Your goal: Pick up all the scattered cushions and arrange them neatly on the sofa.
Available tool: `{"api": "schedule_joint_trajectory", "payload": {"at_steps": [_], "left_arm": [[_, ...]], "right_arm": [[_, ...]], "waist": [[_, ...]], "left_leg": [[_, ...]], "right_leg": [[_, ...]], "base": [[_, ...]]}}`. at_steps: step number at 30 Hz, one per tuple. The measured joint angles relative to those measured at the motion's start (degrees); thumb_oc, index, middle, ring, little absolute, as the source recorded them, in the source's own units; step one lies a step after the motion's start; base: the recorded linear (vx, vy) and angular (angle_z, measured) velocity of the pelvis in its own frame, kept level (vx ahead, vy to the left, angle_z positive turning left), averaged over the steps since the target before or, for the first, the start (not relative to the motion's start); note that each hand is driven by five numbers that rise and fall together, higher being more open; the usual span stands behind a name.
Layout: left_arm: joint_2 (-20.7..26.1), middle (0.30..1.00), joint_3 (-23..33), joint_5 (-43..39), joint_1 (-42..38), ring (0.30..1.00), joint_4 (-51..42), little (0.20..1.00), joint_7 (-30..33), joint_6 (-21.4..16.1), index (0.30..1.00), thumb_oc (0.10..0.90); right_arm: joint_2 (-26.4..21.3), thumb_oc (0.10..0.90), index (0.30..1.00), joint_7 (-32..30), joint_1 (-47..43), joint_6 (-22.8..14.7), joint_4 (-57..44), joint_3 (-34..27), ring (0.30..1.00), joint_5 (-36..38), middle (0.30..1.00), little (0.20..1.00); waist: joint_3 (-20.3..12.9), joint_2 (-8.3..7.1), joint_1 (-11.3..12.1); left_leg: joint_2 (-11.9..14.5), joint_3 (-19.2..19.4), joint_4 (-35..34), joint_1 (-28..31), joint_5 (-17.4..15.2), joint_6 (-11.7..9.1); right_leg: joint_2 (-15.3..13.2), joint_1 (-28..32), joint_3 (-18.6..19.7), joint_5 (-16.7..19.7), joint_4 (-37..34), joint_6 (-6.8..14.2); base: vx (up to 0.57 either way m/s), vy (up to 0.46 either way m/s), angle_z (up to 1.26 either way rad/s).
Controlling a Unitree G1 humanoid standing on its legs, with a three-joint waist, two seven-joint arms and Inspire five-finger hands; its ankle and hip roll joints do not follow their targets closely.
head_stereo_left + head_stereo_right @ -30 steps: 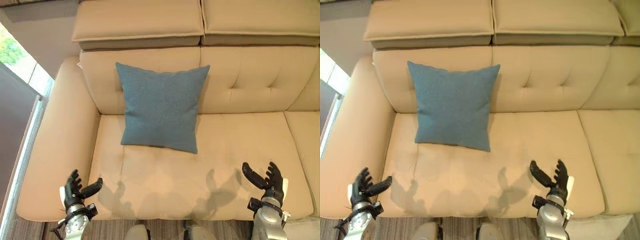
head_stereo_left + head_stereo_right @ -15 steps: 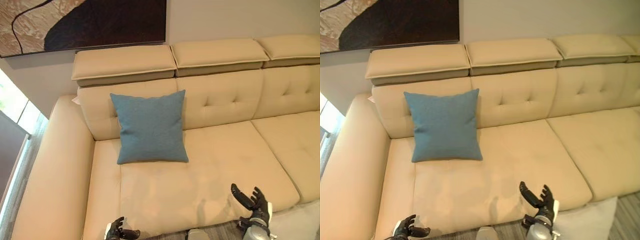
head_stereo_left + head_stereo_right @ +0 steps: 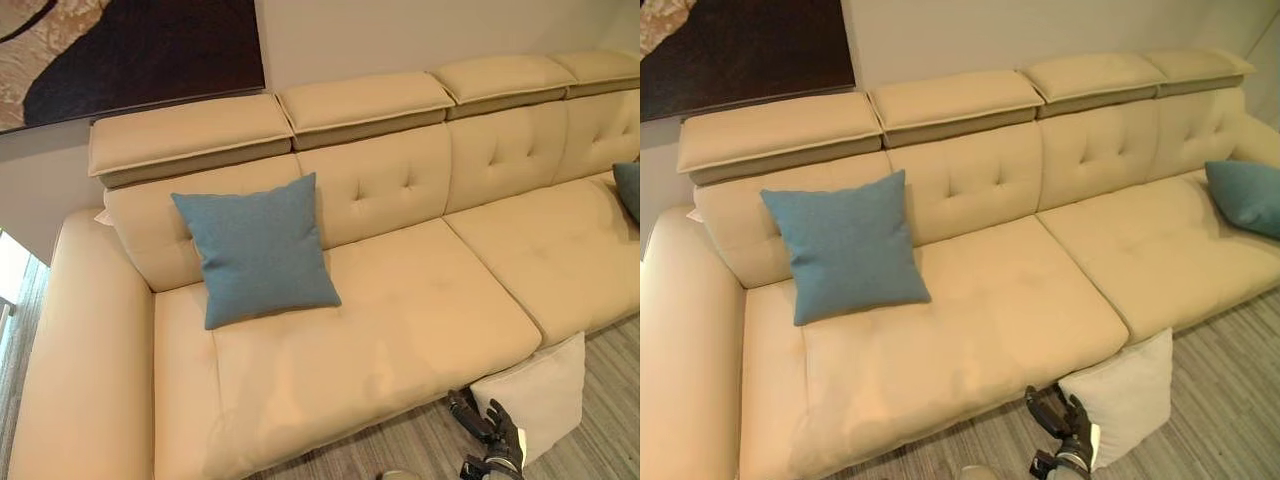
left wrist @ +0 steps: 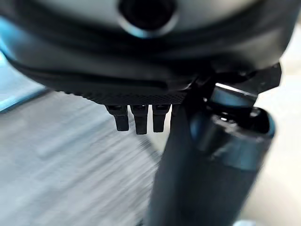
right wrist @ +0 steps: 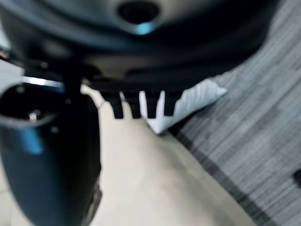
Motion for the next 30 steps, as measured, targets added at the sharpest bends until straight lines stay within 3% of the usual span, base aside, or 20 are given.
{"api": "schedule_joint_trajectory", "payload": {"at_steps": [1,2,3,4,5,6,7,8,10,12,13,14,15,20,24,25,27,28,29,30], "left_arm": [[-0.02,0.9,-1.43,1.51,0.99,0.9,-0.09,0.9,-0.55,0.25,0.9,0.8],[-0.13,0.9,-1.46,1.91,0.98,0.9,-0.2,0.9,-0.92,0.66,0.9,0.8],[-0.73,0.9,-1.21,2.42,1.97,0.9,-1.42,0.9,-1.04,1.01,0.9,0.8],[-0.91,0.9,-1.46,2.65,1.73,0.9,-2.46,0.9,-1.02,0.98,0.9,0.8],[-0.59,0.9,-1.6,2.84,1.56,0.9,-3.75,0.9,-0.91,0.66,0.9,0.8],[1.11,0.9,-3.31,2.9,1.49,0.9,-5.01,0.9,-0.95,1.06,0.9,0.8],[2.63,0.9,-4.47,2.99,2.48,0.9,-5.62,0.9,-0.89,0.87,0.9,0.8],[4.13,0.9,-5.61,3.02,2.36,0.9,-5.31,0.9,-0.94,0.88,0.9,0.8],[4.2,0.9,-6.08,3.75,0.55,0.9,-5.5,0.9,-0.69,0.85,0.9,0.8],[4.19,0.9,-9.22,6.12,-0.35,0.9,-5.89,0.9,0.25,0.7,0.9,0.8],[3.2,0.9,-9.47,6.32,-0.96,0.9,-6.44,0.9,0.16,0.64,0.9,0.8],[1.75,0.9,-9.81,6.35,-1.02,0.9,-6.97,0.9,0.24,0.62,0.9,0.8],[0.93,0.9,-9.87,6.35,-0.96,0.9,-7.49,0.9,0.27,0.62,0.9,0.8],[3.39,0.9,-14.43,8.59,-2.54,0.9,-8.19,0.9,0.66,1.06,0.9,0.8],[3.45,0.9,-14.61,9.7,-2.68,0.9,-7.85,0.9,0.63,1.13,0.9,0.8],[3.56,0.9,-15.23,9.7,-2.68,0.9,-7.84,0.9,0.76,1.11,0.9,0.8],[3.74,0.9,-16.54,9.53,-2.63,0.9,-7.74,0.9,2.37,1.06,0.9,0.8],[3.74,0.9,-16.67,9.61,-3.01,0.9,-7.88,0.9,2.8,0.99,0.9,0.8],[3.83,0.9,-17.16,9.67,-3.74,0.9,-7.84,0.9,3.03,1.12,0.9,0.8],[3.03,0.9,-16.94,9.62,-3.82,0.9,-8.19,0.9,2.82,1.05,0.9,0.8]], "right_arm": [[-0.82,0.8,0.9,0.55,-2.11,0.02,0.04,1.46,0.9,-0.71,0.9,0.9],[-0.99,0.8,0.9,0.57,-3.82,-0.19,-0.19,1.54,0.9,-1.24,0.9,0.9],[-1.52,0.8,0.9,0.35,-4.64,-0.14,0.2,1.36,0.9,-1.41,0.9,0.9],[-1.97,0.8,0.9,0.34,-5.5,0.15,0.67,1.23,0.9,-1.68,0.9,0.9],[-1.88,0.8,0.9,0.43,-5.13,0.43,0.6,1.65,0.9,-1.97,0.9,0.9],[-1.59,0.8,0.9,0.44,-4.78,0.78,0.52,2.62,0.9,-2.12,0.9,0.9],[-0.72,0.8,0.9,0.45,-4.26,0.88,0.33,3.72,0.9,-2.3,0.9,0.9],[0.35,0.8,0.9,0.45,-4.53,0.75,-0.54,4.62,0.9,-2.5,0.9,0.9],[0.37,0.8,0.9,0.4,-4.67,0.58,-1.7,5.06,0.9,-2.82,0.9,0.9],[-0.68,0.8,0.9,0.39,-5.3,0.55,-1.79,5.04,0.9,-3.25,0.9,0.9],[-1.48,0.8,0.9,0.33,-5.3,0.53,-1.8,4.96,0.9,-3.6,0.9,0.9],[-3.67,0.8,0.9,0.13,-4.98,0.53,-1.83,4.88,0.9,-3.93,0.9,0.9],[-4.5,0.8,0.9,0.18,-4.23,0.84,-1.23,4.85,0.9,-4.21,0.9,0.9],[-4.09,0.8,0.9,0.36,0.77,1.07,-2.15,7.72,0.9,-5.03,0.9,0.9],[-3.31,0.8,0.9,0.33,0.86,1.01,-2.06,8.44,0.9,-5.02,0.9,0.9],[-3.28,0.8,0.9,0.33,0.85,0.99,-1.95,8.81,0.9,-5.02,0.9,0.9],[-2.85,0.8,0.9,0.74,-0.43,0.81,-0.73,10.8,0.9,-5.36,0.9,0.9],[-2.75,0.8,0.9,0.54,-1.18,0.8,-1.05,11.6,0.9,-5.48,0.9,0.9],[-3.23,0.8,0.9,0.55,-1.87,0.77,-1.24,12.32,0.9,-5.95,0.9,0.9],[-3.5,0.8,0.9,0.63,-2.4,0.76,-1.2,12.39,0.9,-6.33,0.9,0.9]], "waist": [[-0.24,-0.5,1.49],[-0.41,-0.18,1.48],[-2.14,1.74,2.32],[-1.82,3.02,3.05],[-1.92,2.25,3.43],[-2.14,1.17,3.93],[-3.41,-0.76,4.76],[-4.45,-2.96,5.29],[-4.53,-4.03,4.91],[-4.03,-4.02,4.18],[-3.61,-2.36,3.59],[-3.39,0.27,2.93],[-3.15,1.55,2.78],[-1.51,0.27,-1.0],[-0.64,0.55,-2.03],[-0.47,0.47,-2.2],[0.66,-0.1,-1.33],[1.37,-1.64,-0.21],[1.54,-1.94,0.57],[1.57,-1.97,0.7]], "left_leg": [[-1.17,-0.11,-2.01,-0.47,-0.92,1.39],[-1.76,-0.8,-3.22,-0.88,-0.02,2.23],[0.98,1.19,-6.73,0.07,3.14,2.61],[2.87,3.79,-6.64,0.15,4.01,0.43],[3.02,4.91,-6.2,0.65,3.85,0.45],[3.21,6.95,-5.57,1.3,3.21,-0.56],[2.67,9.31,-5.63,2.15,3.16,-0.85],[2.07,11.1,-4.99,2.25,3.09,-0.96],[2.91,13.4,-0.15,0.56,2.7,-1.23],[3.41,13.59,5.71,-2.72,-0.09,-1.34],[2.23,12.85,3.69,-2.88,-0.32,-0.85],[0.81,12.29,-0.6,-2.87,0.87,-0.44],[1.31,12.38,-2.04,-1.52,3.44,-1.9],[3.11,12.82,0.17,-1.22,3.87,-1.75],[5.08,13.72,1.81,-0.3,3.91,-1.71],[5.28,13.4,2.6,-0.04,4.01,-1.72],[6.57,6.01,8.75,-0.82,4.44,-1.05],[6.28,2.31,11.4,-2.31,3.89,-1.19],[4.24,-3.14,9.96,-2.53,1.45,-3.84],[1.09,-7.56,7.23,-2.97,0.36,-3.34]], "right_leg": [[1.0,-0.1,-0.28,1.11,-4.86,-0.89],[2.13,-0.08,0.07,2.36,-8.74,-0.91],[2.72,2.09,-4.3,0.95,-15.57,3.79],[1.26,1.28,-10.87,-0.15,-10.16,0.3],[-1.91,1.56,-14.01,-1.4,-3.25,-0.13],[-5.34,1.21,-15.07,-4.44,5.1,0.9],[-7.29,1.28,-14.78,-4.1,7.62,0.54],[-7.79,2.15,-14.02,-2.92,5.17,1.54],[-5.74,4.95,-13.07,-3.01,-2.28,-0.16],[-4.92,7.66,-10.11,-1.65,-10.13,-1.33],[-4.5,7.88,-9.47,-0.81,-10.98,-1.49],[-3.54,7.89,-8.99,-0.71,-10.99,-1.54],[-2.45,7.76,-7.77,-0.86,-11.06,-1.18],[-0.34,9.79,-5.92,0.61,-15.39,-1.68],[1.81,11.41,-2.51,2.72,-19.28,-3.24],[2.15,11.54,-1.95,2.86,-19.61,-3.47],[2.99,10.98,0.91,3.28,-17.95,-4.75],[2.12,11.07,3.56,3.36,-17.85,-5.6],[1.91,10.41,7.63,3.68,-18.21,-6.21],[1.76,9.72,11.01,4.47,-18.81,-6.69]], "base": [[-0.11,-0.103,-1.44],[-0.14,-0.126,-1.38],[-0.16,-0.135,-0.96],[-0.2,-0.142,-0.84],[-0.19,-0.166,-0.75],[-0.15,-0.174,-0.88],[-0.13,-0.216,-1.08],[-0.11,-0.261,-1.14],[-0.1,-0.276,-0.69],[-0.1,-0.239,-0.5],[-0.12,-0.296,-0.5],[-0.11,-0.273,-0.58],[-0.11,-0.281,-0.51],[-0.12,-0.244,-0.26],[-0.08,-0.191,-0.52],[-0.2,-0.332,-0.59],[-0.16,-0.272,-1.04],[0.01,-0.137,-1.34],[0.03,-0.158,-1.55],[0.03,-0.098,-1.58]]}}
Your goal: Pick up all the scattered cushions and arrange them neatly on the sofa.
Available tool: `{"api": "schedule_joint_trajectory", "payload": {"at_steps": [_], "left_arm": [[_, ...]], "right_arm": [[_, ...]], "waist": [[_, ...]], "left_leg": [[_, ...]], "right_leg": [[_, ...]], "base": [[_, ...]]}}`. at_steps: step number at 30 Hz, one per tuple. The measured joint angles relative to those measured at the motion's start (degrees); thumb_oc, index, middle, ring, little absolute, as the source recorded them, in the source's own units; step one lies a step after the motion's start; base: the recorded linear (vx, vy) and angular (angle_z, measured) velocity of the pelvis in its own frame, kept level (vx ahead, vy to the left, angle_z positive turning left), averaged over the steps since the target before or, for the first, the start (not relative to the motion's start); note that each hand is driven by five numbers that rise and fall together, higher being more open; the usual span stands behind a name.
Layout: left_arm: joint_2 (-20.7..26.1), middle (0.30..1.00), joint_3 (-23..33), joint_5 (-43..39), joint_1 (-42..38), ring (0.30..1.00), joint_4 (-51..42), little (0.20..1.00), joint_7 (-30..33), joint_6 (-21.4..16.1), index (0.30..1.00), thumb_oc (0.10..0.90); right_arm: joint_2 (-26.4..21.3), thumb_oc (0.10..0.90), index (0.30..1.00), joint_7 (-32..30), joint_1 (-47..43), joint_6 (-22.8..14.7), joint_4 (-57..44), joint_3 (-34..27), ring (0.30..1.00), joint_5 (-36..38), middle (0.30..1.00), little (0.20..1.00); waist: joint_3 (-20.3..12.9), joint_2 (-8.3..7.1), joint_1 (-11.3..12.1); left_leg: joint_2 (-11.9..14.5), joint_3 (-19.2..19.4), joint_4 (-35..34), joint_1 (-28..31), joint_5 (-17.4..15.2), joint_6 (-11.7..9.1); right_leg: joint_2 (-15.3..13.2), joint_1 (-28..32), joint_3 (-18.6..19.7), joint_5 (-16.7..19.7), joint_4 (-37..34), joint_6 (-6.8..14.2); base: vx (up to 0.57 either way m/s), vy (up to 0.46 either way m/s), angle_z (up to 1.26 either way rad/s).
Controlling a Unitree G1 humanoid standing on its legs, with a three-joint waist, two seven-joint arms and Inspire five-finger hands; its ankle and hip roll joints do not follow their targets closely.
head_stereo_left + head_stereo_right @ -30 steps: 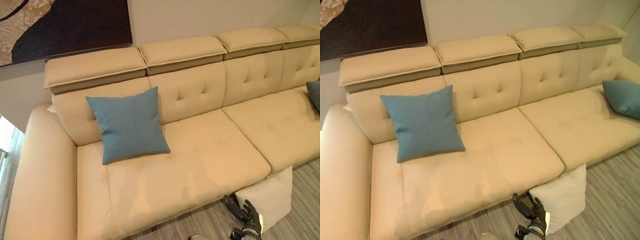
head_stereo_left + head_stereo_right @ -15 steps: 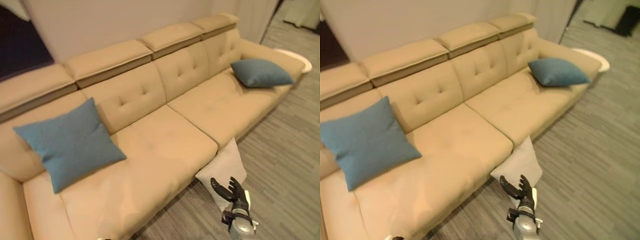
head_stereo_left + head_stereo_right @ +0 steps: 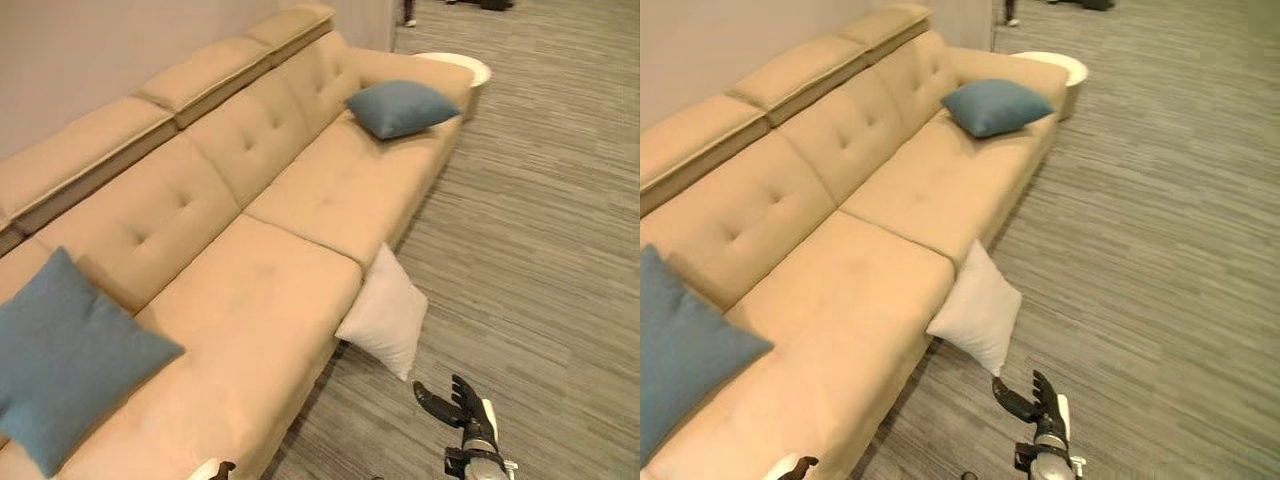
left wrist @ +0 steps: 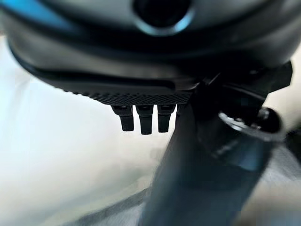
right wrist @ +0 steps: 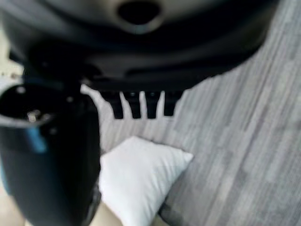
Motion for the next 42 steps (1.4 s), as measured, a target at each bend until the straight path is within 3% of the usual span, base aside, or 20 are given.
{"api": "schedule_joint_trajectory", "payload": {"at_steps": [2,3,4,5,6,7,9,12,14,17,23,25,28,32,37,38,39,40,42], "left_arm": [[-0.29,0.9,-0.84,-0.08,0.04,0.9,0.05,0.9,-0.23,-0.32,0.9,0.8],[-0.44,0.9,-1.5,-0.02,0.0,0.9,0.23,0.9,-0.24,-0.6,0.9,0.8],[-0.61,0.9,-1.58,-0.03,-0.18,0.9,0.46,0.9,-0.3,-0.93,0.9,0.8],[-1.12,0.9,-1.51,-0.06,-0.23,0.9,0.32,0.9,-0.21,-1.49,0.9,0.8],[-0.81,0.9,-1.89,0.17,-1.18,0.9,0.83,0.9,-0.55,-1.6,0.9,0.8],[-0.38,0.9,-1.81,0.2,-1.3,0.9,0.55,0.9,-0.52,-1.66,0.9,0.8],[0.05,0.9,-1.81,0.31,-2.79,0.9,0.58,0.9,-1.12,-1.56,0.9,0.8],[-1.21,0.9,-1.85,0.3,-5.52,0.9,-0.57,0.9,-1.22,-1.68,0.9,0.8],[-3.01,0.9,-2.15,0.51,-6.38,0.9,-2.14,0.9,-1.27,-1.69,0.9,0.8],[-4.98,0.9,-4.4,0.53,-8.1,0.9,-3.78,0.9,-1.33,-2.29,0.9,0.8],[-3.95,0.9,-4.46,1.43,-9.96,0.9,-3.98,0.9,-1.06,-2.59,0.9,0.8],[-3.43,0.9,-4.24,1.85,-8.76,0.9,-3.74,0.9,-1.12,-2.51,0.9,0.8],[-3.12,0.9,-3.69,2.45,-7.01,0.9,-2.12,0.9,-1.41,-2.69,0.9,0.8],[-3.22,0.9,-0.76,2.21,-6.36,0.9,0.94,0.9,-1.42,-2.53,0.9,0.8],[-2.89,0.9,1.35,2.15,-5.43,0.9,2.1,0.9,-1.17,-2.54,0.9,0.8],[-2.72,0.9,1.32,2.05,-5.52,0.9,2.12,0.9,-1.16,-2.58,0.9,0.8],[-2.7,0.9,1.88,0.93,-5.84,0.9,1.92,0.9,-0.97,-2.79,0.9,0.8],[-2.18,0.9,2.62,-0.22,-6.59,0.9,0.61,0.9,-0.08,-3.25,0.9,0.8],[-1.37,0.9,1.98,-0.6,-7.89,0.9,-1.38,0.9,0.21,-3.04,0.9,0.8]], "right_arm": [[-0.02,0.8,0.9,0.38,-1.11,0.0,0.17,-0.01,0.9,-0.32,0.9,0.9],[-0.16,0.8,0.9,0.54,-1.74,0.0,0.12,0.01,0.9,-0.57,0.9,0.9],[-0.38,0.8,0.9,0.74,-1.92,0.0,0.16,-0.09,0.9,-0.64,0.9,0.9],[-1.28,0.8,0.9,0.93,-2.03,-0.18,-0.14,0.07,0.9,-0.67,0.9,0.9],[-0.77,0.8,0.9,0.98,-3.59,-0.28,2.79,0.34,0.9,-0.86,0.9,0.9],[-0.61,0.8,0.9,1.08,-3.82,-0.11,4.1,0.74,0.9,-0.92,0.9,0.9],[-0.7,0.8,0.9,1.04,-2.38,0.18,4.87,0.36,0.9,-0.92,0.9,0.9],[-0.8,0.8,0.9,1.43,-0.28,1.24,6.75,0.48,0.9,-0.9,0.9,0.9],[-0.84,0.8,0.9,2.21,0.21,1.4,6.76,0.49,0.9,-0.92,0.9,0.9],[-0.78,0.8,0.9,2.35,-0.91,1.51,6.91,1.05,0.9,-0.89,0.9,0.9],[-0.28,0.8,0.9,3.36,-5.47,1.44,7.04,1.55,0.9,-0.9,0.9,0.9],[-0.14,0.8,0.9,3.37,-5.7,1.43,7.1,1.42,0.9,-0.89,0.9,0.9],[0.0,0.8,0.9,3.51,-4.66,1.42,6.72,1.36,0.9,-0.89,0.9,0.9],[0.18,0.8,0.9,3.58,-3.74,1.43,6.63,0.94,0.9,-0.65,0.9,0.9],[0.12,0.8,0.9,3.81,-1.42,1.39,6.57,0.08,0.9,-0.33,0.9,0.9],[0.07,0.8,0.9,3.85,-0.85,1.38,6.28,0.09,0.9,-0.35,0.9,0.9],[-0.07,0.8,0.9,4.24,-0.75,1.38,6.39,-0.29,0.9,-0.43,0.9,0.9],[-0.1,0.8,0.9,4.45,-0.71,1.37,6.09,-0.29,0.9,-0.45,0.9,0.9],[-1.18,0.8,0.9,4.45,-0.75,1.3,6.29,0.18,0.9,-0.63,0.9,0.9]], "waist": [[0.1,0.17,-0.17],[0.26,0.51,0.11],[0.34,0.97,0.42],[0.6,3.07,0.48],[1.32,2.8,0.3],[1.13,2.2,0.25],[1.32,1.75,-0.87],[1.2,2.77,-1.25],[1.18,4.3,-1.52],[1.28,5.44,-1.45],[2.28,3.82,-0.86],[2.3,3.36,-0.29],[2.26,3.54,-0.06],[2.66,5.06,-0.62],[2.5,5.12,-1.18],[2.49,4.56,-1.28],[2.88,3.69,-1.04],[3.6,2.09,-0.94],[4.16,1.22,1.06]], "left_leg": [[-5.67,-4.14,-3.79,-0.35,-0.65,1.53],[-6.95,-6.25,-4.96,-0.51,-0.3,2.53],[-8.05,-9.07,-6.51,-0.73,-0.73,2.86],[-7.17,-9.45,-7.14,-1.58,0.97,3.25],[-6.69,-8.23,-6.65,-0.77,1.74,3.56],[-6.61,-6.98,-7.93,-0.23,2.08,3.63],[-6.84,-5.17,-8.6,0.58,2.95,4.06],[-6.97,-4.28,-9.79,2.24,3.22,4.56],[-7.06,-4.69,-10.73,3.36,3.25,4.69],[-6.89,-5.3,-10.03,2.89,3.01,5.33],[-5.75,-3.89,-10.38,3.59,2.66,5.31],[-5.49,-3.01,-11.27,3.86,2.85,5.14],[-5.73,-3.37,-11.18,3.19,2.84,5.1],[-5.23,-4.26,-11.12,2.24,2.84,4.95],[-4.03,-6.41,-10.24,2.65,2.31,2.78],[-4.43,-7.06,-8.45,1.99,1.84,2.09],[-5.06,-7.61,-2.65,-1.02,1.66,1.35],[-6.28,-7.67,6.09,-5.77,0.92,0.52],[-6.43,-7.52,18.36,-13.18,1.05,0.17]], "right_leg": [[1.08,-0.73,6.26,0.67,0.47,0.04],[1.89,-1.05,8.16,0.67,1.06,0.09],[3.38,-2.19,10.77,0.33,2.21,0.49],[5.93,-2.89,11.06,0.01,3.44,0.85],[7.36,-4.01,13.71,-1.02,5.5,1.88],[7.62,-5.9,12.84,-1.85,7.65,3.11],[7.28,-6.85,12.23,-3.12,9.49,2.98],[7.08,-6.42,11.59,-4.34,10.33,3.75],[6.99,-5.75,11.28,-4.44,10.31,3.53],[7.18,-7.89,7.93,-4.86,14.04,3.66],[6.78,-10.83,0.44,-5.76,19.36,4.97],[5.7,-11.22,-3.79,-6.88,19.13,5.66],[5.34,-11.15,-5.71,-7.07,16.87,3.26],[5.84,-12.11,-5.49,-6.54,18.08,2.49],[7.36,-8.22,-5.64,-6.53,13.52,0.19],[6.88,-7.18,-5.95,-5.96,11.95,-0.91],[7.02,-6.24,-6.23,-5.37,10.52,-1.74],[5.19,-6.18,-7.08,-4.96,9.75,-2.19],[5.5,-4.87,-7.67,-3.97,7.68,-3.86]], "base": [[0.04,-0.044,-1.71],[0.09,-0.032,-1.71],[0.08,-0.005,-1.54],[0.1,0.001,-1.61],[0.12,0.01,-1.49],[0.13,0.025,-1.31],[0.13,0.047,-0.62],[0.15,0.097,-0.12],[0.06,0.107,0.02],[0.01,0.047,0.03],[0.05,-0.033,-0.14],[0.1,-0.078,-0.17],[0.13,-0.18,0.0],[0.18,-0.248,0.11],[0.2,-0.344,0.22],[0.06,-0.389,0.34],[0.01,-0.38,0.45],[0.01,-0.346,0.46],[0.13,-0.241,0.3]]}}
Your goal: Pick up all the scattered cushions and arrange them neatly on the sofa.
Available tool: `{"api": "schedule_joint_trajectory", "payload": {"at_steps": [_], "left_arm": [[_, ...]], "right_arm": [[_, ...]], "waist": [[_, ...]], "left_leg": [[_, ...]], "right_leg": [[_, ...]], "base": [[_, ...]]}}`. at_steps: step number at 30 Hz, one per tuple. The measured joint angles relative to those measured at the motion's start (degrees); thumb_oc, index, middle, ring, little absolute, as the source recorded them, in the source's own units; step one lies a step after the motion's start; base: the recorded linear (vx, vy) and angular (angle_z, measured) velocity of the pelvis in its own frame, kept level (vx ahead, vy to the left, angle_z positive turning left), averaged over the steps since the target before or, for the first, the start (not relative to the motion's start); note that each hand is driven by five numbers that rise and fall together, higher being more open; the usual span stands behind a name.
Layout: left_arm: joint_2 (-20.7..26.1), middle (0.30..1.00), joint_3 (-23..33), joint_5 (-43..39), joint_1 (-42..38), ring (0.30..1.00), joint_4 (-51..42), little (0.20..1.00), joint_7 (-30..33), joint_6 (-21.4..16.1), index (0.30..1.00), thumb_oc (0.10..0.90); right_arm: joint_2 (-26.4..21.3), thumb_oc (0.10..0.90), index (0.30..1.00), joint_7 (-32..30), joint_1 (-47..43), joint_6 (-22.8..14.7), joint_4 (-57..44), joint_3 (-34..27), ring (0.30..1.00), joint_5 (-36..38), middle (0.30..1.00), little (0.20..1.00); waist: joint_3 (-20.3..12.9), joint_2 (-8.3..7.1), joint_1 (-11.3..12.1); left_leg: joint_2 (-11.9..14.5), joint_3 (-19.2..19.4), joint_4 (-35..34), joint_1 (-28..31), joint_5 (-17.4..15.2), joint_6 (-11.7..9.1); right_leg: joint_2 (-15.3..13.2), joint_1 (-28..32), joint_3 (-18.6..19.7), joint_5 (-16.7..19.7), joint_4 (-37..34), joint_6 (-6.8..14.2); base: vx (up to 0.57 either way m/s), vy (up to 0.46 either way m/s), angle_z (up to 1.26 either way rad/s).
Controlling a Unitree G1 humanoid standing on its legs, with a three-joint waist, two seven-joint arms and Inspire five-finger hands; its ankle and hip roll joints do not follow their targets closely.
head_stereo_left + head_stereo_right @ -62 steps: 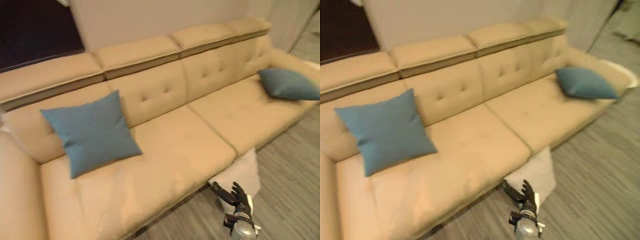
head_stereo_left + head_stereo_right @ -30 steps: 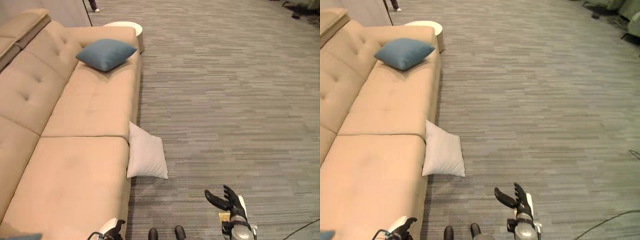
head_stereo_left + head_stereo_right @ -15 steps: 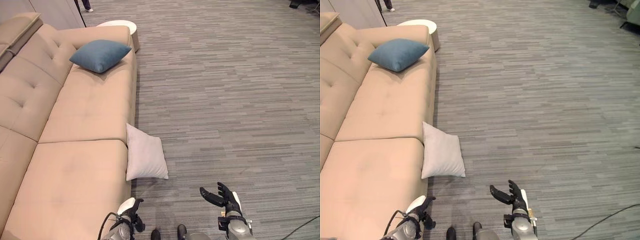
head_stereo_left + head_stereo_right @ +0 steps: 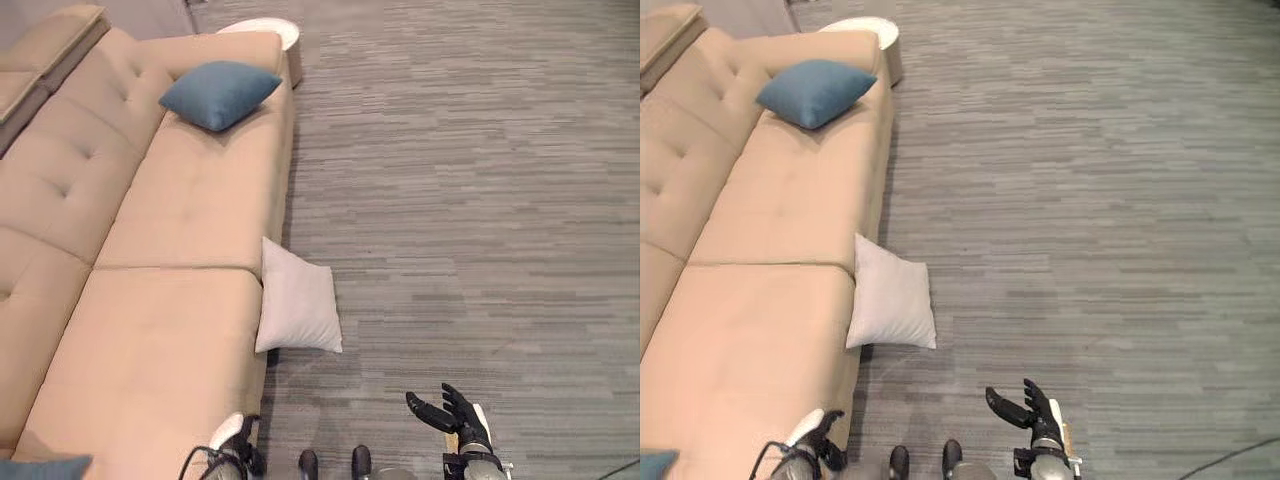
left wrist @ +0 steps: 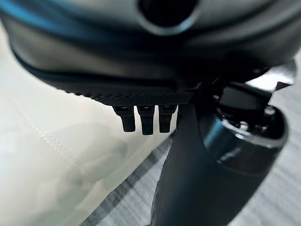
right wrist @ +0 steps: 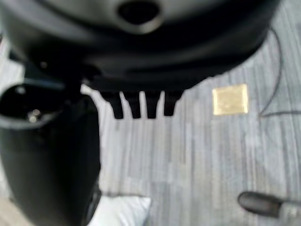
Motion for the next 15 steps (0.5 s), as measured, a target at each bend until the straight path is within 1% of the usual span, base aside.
{"api": "schedule_joint_trajectory", "payload": {"at_steps": [2,3,4,5,6,7,8,9,10,11,12,13,14,15], "left_arm": [[0.88,0.9,-1.71,0.14,0.09,0.9,-1.52,0.9,0.54,-0.03,0.9,0.8],[1.41,0.9,-2.94,0.5,0.37,0.9,-2.48,0.9,0.81,-0.08,0.9,0.8],[1.75,0.9,-3.86,0.67,0.39,0.9,-2.89,0.9,0.84,-0.2,0.9,0.8],[1.75,0.9,-3.91,0.68,0.0,0.9,-3.24,0.9,0.8,-0.22,0.9,0.8],[1.75,0.9,-3.86,0.71,0.04,0.9,-3.29,0.9,0.73,-0.33,0.9,0.8],[1.74,0.9,-3.91,0.97,-0.14,0.9,-2.82,0.9,0.36,-0.7,0.9,0.8],[1.74,0.9,-3.9,1.15,-0.71,0.9,-2.68,0.9,0.19,-0.71,0.9,0.8],[1.91,0.9,-3.77,2.18,-0.33,0.9,-2.02,0.9,-0.33,-0.76,0.9,0.8],[1.79,0.9,-3.75,3.05,-0.19,0.9,-0.94,0.9,-0.58,-0.75,0.9,0.8],[1.76,0.9,-3.78,3.56,0.77,0.9,-0.25,0.9,-0.77,-0.72,0.9,0.8],[1.69,0.9,-3.75,4.15,2.23,0.9,0.42,0.9,-0.83,-0.69,0.9,0.8],[1.54,0.9,-3.74,4.7,3.19,0.9,0.91,0.9,-0.9,-0.68,0.9,0.8],[1.65,0.9,-3.65,5.46,4.26,0.9,2.08,0.9,-1.67,-0.5,0.9,0.8],[1.56,0.9,-3.19,5.53,4.79,0.9,2.84,0.9,-2.0,-0.36,0.9,0.8]], "right_arm": [[-0.47,0.8,0.9,-0.59,-0.1,0.06,0.0,-0.1,0.9,0.01,0.9,0.9],[-0.64,0.8,0.9,-1.12,-0.5,-0.04,-0.16,-0.13,0.9,0.01,0.9,0.9],[-0.84,0.8,0.9,-1.37,-1.21,-0.11,-0.15,-0.39,0.9,0.04,0.9,0.9],[-1.02,0.8,0.9,-1.62,-2.05,-0.12,-0.11,-0.58,0.9,0.06,0.9,0.9],[-1.05,0.8,0.9,-1.88,-3.09,-0.28,-0.08,-0.61,0.9,0.03,0.9,0.9],[-0.91,0.8,0.9,-2.5,-4.11,-0.34,0.19,-0.67,0.9,0.05,0.9,0.9],[-0.88,0.8,0.9,-2.47,-4.74,-0.34,0.29,-0.64,0.9,0.03,0.9,0.9],[-0.89,0.8,0.9,-2.46,-6.09,-0.44,0.33,0.16,0.9,0.0,0.9,0.9],[-0.8,0.8,0.9,-2.38,-6.55,-0.56,0.24,0.72,0.9,-0.05,0.9,0.9],[-0.77,0.8,0.9,-2.31,-6.99,-0.57,0.23,1.53,0.9,-0.32,0.9,0.9],[-0.71,0.8,0.9,-2.19,-6.95,-0.66,0.13,2.28,0.9,-0.58,0.9,0.9],[-0.68,0.8,0.9,-2.12,-6.14,-0.7,0.12,2.72,0.9,-0.63,0.9,0.9],[-0.58,0.8,0.9,-2.02,-6.25,-0.62,-0.14,3.39,0.9,-0.74,0.9,0.9],[-0.46,0.8,0.9,-1.86,-5.92,-0.5,-0.14,3.6,0.9,-0.76,0.9,0.9]], "waist": [[0.39,-0.51,0.83],[0.43,-0.71,1.15],[0.49,-0.74,1.55],[0.52,-0.74,2.12],[0.52,-0.74,2.8],[0.66,-0.71,3.21],[0.68,-0.69,4.09],[0.59,-0.32,5.12],[0.32,0.42,5.58],[0.27,0.5,5.83],[0.02,0.52,5.85],[-0.1,0.42,5.72],[-0.38,-0.21,5.59],[-0.49,-0.47,5.29]], "left_leg": [[0.38,0.69,4.47,-1.79,-0.27,0.41],[0.31,1.22,2.83,-1.67,-0.85,0.8],[0.32,2.13,-0.59,-1.76,-1.11,1.21],[0.11,2.4,-5.32,-1.96,-0.8,1.38],[-0.47,2.29,-11.87,-1.92,-0.33,0.77],[-0.85,2.19,-17.18,-2.23,0.88,0.21],[-0.99,2.16,-20.98,-2.47,2.21,0.0],[-1.5,2.22,-25.77,-3.09,5.3,0.53],[-1.1,1.85,-27.27,-3.0,6.36,1.06],[-1.31,1.87,-27.45,-2.55,6.66,1.59],[-1.58,1.58,-27.29,-1.59,7.85,3.19],[-1.74,1.6,-26.94,-0.95,9.65,4.09],[-2.72,2.15,-26.22,0.29,11.67,5.57],[-3.13,2.68,-26.51,1.56,11.5,6.72]], "right_leg": [[0.53,1.95,-0.89,-0.06,-1.55,-1.1],[0.85,2.54,-1.03,-0.16,-1.69,-1.1],[1.12,3.09,-0.99,-0.21,-2.7,-0.87],[1.26,3.46,-0.94,0.0,-3.85,0.07],[1.59,3.77,-0.7,0.21,-4.77,0.33],[1.96,4.98,-0.51,0.58,-6.93,0.96],[2.28,5.58,-0.05,0.7,-7.94,1.12],[3.19,7.85,0.82,0.58,-10.16,1.44],[3.76,9.27,1.88,0.11,-10.49,1.28],[3.91,10.57,2.64,-0.63,-10.45,1.59],[3.87,12.0,3.82,-1.63,-10.27,1.75],[3.73,12.89,4.47,-2.53,-9.99,2.01],[2.63,13.06,5.44,-5.14,-6.75,3.12],[2.14,11.94,5.47,-7.08,-2.5,5.17]], "base": [[0.26,-0.103,0.23],[0.33,-0.058,0.25],[0.36,-0.037,0.15],[0.37,-0.026,0.07],[0.37,-0.012,0.02],[0.38,0.007,-0.09],[0.38,0.05,-0.25],[0.41,0.087,-0.51],[0.43,0.138,-0.62],[0.4,0.163,-0.6],[0.26,0.122,-0.5],[0.31,0.177,-0.44],[0.2,0.124,-0.3],[0.35,0.243,-0.2]]}}
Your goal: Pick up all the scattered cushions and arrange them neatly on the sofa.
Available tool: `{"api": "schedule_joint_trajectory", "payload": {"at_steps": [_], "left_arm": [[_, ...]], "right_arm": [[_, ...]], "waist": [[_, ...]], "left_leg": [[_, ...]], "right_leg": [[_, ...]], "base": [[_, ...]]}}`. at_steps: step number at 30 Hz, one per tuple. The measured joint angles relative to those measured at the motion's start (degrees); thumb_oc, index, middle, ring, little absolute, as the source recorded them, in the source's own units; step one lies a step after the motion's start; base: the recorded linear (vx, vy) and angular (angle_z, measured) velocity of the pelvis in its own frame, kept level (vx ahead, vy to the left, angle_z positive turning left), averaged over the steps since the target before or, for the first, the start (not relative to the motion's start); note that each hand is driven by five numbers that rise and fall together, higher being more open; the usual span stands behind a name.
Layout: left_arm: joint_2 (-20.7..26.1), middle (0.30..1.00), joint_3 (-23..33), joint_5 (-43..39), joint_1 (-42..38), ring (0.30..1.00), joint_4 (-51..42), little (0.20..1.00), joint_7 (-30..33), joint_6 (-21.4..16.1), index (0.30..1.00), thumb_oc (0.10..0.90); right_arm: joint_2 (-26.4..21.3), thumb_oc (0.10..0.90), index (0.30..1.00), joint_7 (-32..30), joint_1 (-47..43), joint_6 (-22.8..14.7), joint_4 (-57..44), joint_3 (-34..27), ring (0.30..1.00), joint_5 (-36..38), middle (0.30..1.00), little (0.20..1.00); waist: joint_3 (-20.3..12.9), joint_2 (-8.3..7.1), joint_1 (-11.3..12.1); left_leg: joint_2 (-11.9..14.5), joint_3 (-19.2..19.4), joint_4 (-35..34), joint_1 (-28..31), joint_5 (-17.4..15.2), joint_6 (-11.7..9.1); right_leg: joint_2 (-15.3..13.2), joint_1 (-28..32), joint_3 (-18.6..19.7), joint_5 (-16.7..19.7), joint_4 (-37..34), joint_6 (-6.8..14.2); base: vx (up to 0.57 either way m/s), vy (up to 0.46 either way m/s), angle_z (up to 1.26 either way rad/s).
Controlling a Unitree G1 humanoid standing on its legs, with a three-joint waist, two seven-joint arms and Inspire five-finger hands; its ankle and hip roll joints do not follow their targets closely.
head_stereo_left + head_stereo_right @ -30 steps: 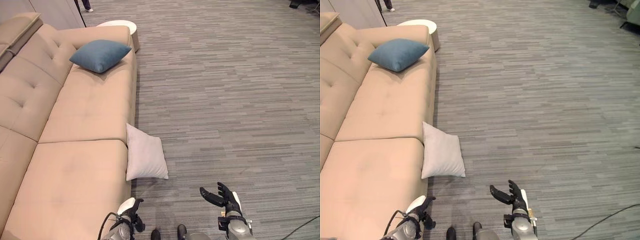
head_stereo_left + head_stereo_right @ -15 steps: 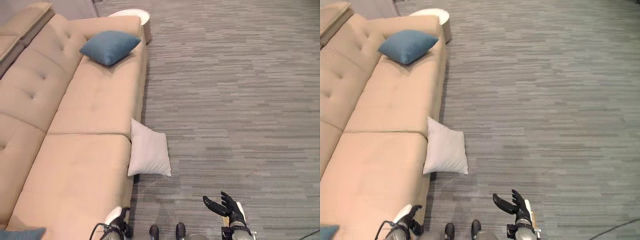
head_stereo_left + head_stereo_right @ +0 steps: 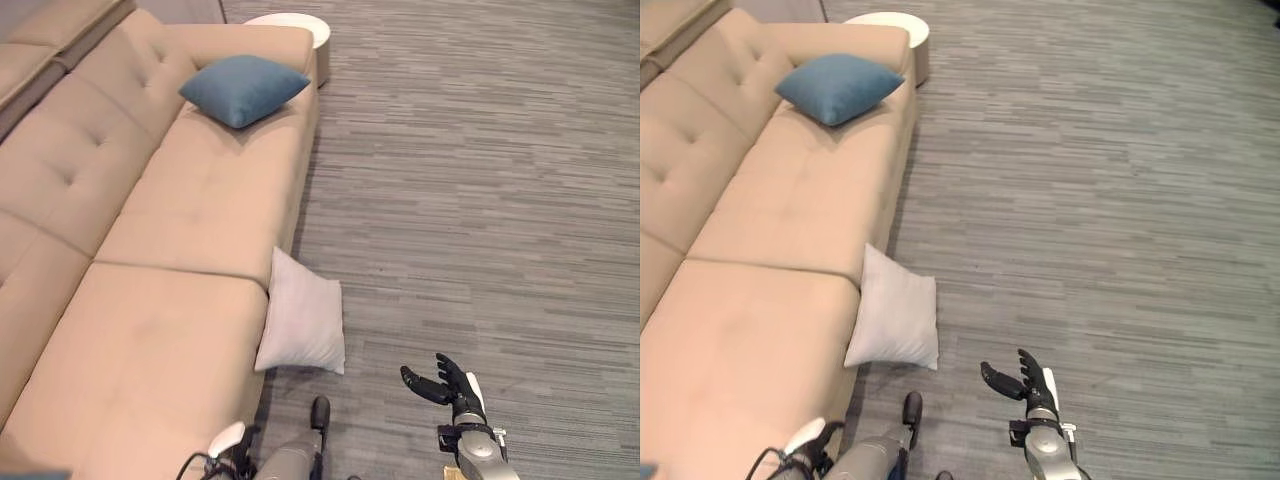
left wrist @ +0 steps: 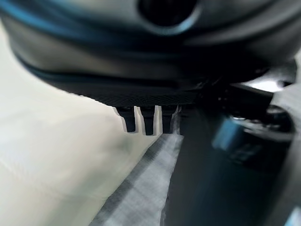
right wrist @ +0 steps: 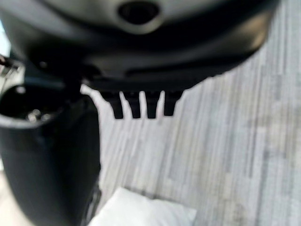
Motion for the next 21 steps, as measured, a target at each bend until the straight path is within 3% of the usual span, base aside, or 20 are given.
{"api": "schedule_joint_trajectory", "payload": {"at_steps": [1,2,3,5,6,8,12,14,17,18,20,21], "left_arm": [[-0.07,0.9,-0.05,-0.04,0.14,0.9,0.05,0.9,-0.01,0.31,0.9,0.8],[-0.14,0.9,0.58,-0.51,0.21,0.9,0.04,0.9,0.01,0.35,0.9,0.8],[-0.32,0.9,1.52,-1.26,0.24,0.9,0.04,0.9,0.01,0.61,0.9,0.8],[-0.33,0.9,1.75,-2.78,-0.2,0.9,-0.48,0.9,0.13,0.78,0.9,0.8],[-0.3,0.9,1.8,-2.82,-0.25,0.9,-0.71,0.9,0.34,0.72,0.9,0.8],[-0.34,0.9,1.49,-2.84,-0.67,0.9,-2.45,0.9,0.51,0.72,0.9,0.8],[-0.71,0.9,0.86,-2.85,-0.85,0.9,-2.97,0.9,0.36,0.71,0.9,0.8],[-0.42,0.9,-0.68,-2.81,-0.72,0.9,-3.22,0.9,0.37,0.71,0.9,0.8],[-1.07,0.9,-0.76,-2.88,-0.71,0.9,-3.07,0.9,0.3,0.75,0.9,0.8],[-1.06,0.9,-0.72,-2.85,-0.77,0.9,-2.4,0.9,0.32,0.78,0.9,0.8],[-1.15,0.9,-0.85,-2.8,-1.67,0.9,-1.72,0.9,0.33,0.66,0.9,0.8],[-1.73,0.9,-1.56,-2.81,-2.43,0.9,-0.84,0.9,0.34,0.56,0.9,0.8]], "right_arm": [[0.22,0.8,0.9,0.04,0.4,0.01,-0.01,-0.1,0.9,0.01,0.9,0.9],[0.43,0.8,0.9,0.47,0.69,0.29,0.0,0.13,0.9,-0.01,0.9,0.9],[1.05,0.8,0.9,1.22,0.77,0.73,-0.31,0.05,0.9,-0.17,0.9,0.9],[1.83,0.8,0.9,1.44,1.94,0.82,-2.18,-0.12,0.9,-0.86,0.9,0.9],[2.37,0.8,0.9,1.91,2.1,0.74,-2.41,0.13,0.9,-1.23,0.9,0.9],[2.95,0.8,0.9,2.27,3.03,0.92,-3.95,-0.03,0.9,-1.77,0.9,0.9],[3.15,0.8,0.9,2.25,3.35,0.6,-5.12,-0.12,0.9,-1.96,0.9,0.9],[3.13,0.8,0.9,2.24,4.27,0.59,-4.61,-1.54,0.9,-1.96,0.9,0.9],[2.75,0.8,0.9,1.86,5.22,0.63,-3.1,-4.25,0.9,-1.76,0.9,0.9],[2.74,0.8,0.9,1.64,5.12,0.66,-0.97,-4.78,0.9,-1.67,0.9,0.9],[2.44,0.8,0.9,0.54,5.6,1.0,1.73,-6.58,0.9,-0.76,0.9,0.9],[2.4,0.8,0.9,-0.06,6.08,1.01,2.8,-7.63,0.9,-0.59,0.9,0.9]], "waist": [[-0.04,0.06,0.05],[-0.09,0.05,0.24],[-0.13,0.09,1.04],[-0.24,0.55,0.68],[-0.41,0.82,0.19],[-0.86,1.87,-0.08],[-0.95,2.49,-1.83],[-1.05,2.64,-3.05],[-0.98,3.06,-4.63],[-1.08,3.05,-5.84],[-1.18,3.5,-7.48],[-1.26,3.39,-8.21]], "left_leg": [[-0.17,0.03,-0.31,1.22,0.62,0.73],[-0.41,0.17,-0.56,2.9,-1.33,1.33],[-0.73,0.8,-1.28,5.26,-1.97,2.31],[-1.81,-1.12,-2.84,9.56,-3.13,3.53],[-2.02,-1.3,-3.17,11.15,-2.96,3.49],[-1.74,-2.83,-2.79,13.16,-5.1,3.4],[-2.0,-4.27,-2.89,16.57,-6.78,2.88],[-1.97,-6.21,-2.33,17.88,-7.94,2.01],[-1.91,-9.97,-1.15,18.91,-9.67,1.42],[-1.84,-11.36,-0.43,19.09,-9.79,1.35],[-1.21,-17.28,-0.62,19.64,-10.64,0.26],[-1.11,-18.91,-0.53,19.74,-10.67,0.19]], "right_leg": [[-0.72,-1.31,-0.01,-1.69,4.43,0.73],[-1.49,-3.09,-0.1,-2.25,10.79,2.85],[-3.65,-7.11,-2.86,-3.35,22.84,5.64],[-7.69,-10.99,-8.71,-3.03,34.96,6.27],[-8.75,-12.18,-9.72,-3.02,38.23,6.31],[-9.55,-15.46,-11.07,-3.5,39.12,6.0],[-11.32,-21.38,-11.3,-3.14,37.07,5.96],[-11.3,-22.63,-10.8,-2.27,31.61,4.97],[-9.75,-23.39,-4.78,-0.31,25.26,4.62],[-7.9,-22.5,0.92,1.14,21.57,5.12],[-5.55,-22.13,7.79,2.43,17.98,5.5],[-5.16,-21.14,8.97,3.79,14.5,4.93]], "base": [[0.25,0.188,-0.13],[0.34,0.249,-0.28],[0.3,0.185,-0.23],[0.25,0.118,0.15],[0.27,0.073,0.47],[0.29,0.052,0.36],[0.18,-0.037,0.34],[0.2,-0.118,0.46],[0.2,-0.187,0.48],[0.21,-0.251,0.66],[0.18,-0.246,1.08],[0.12,-0.258,1.15]]}}
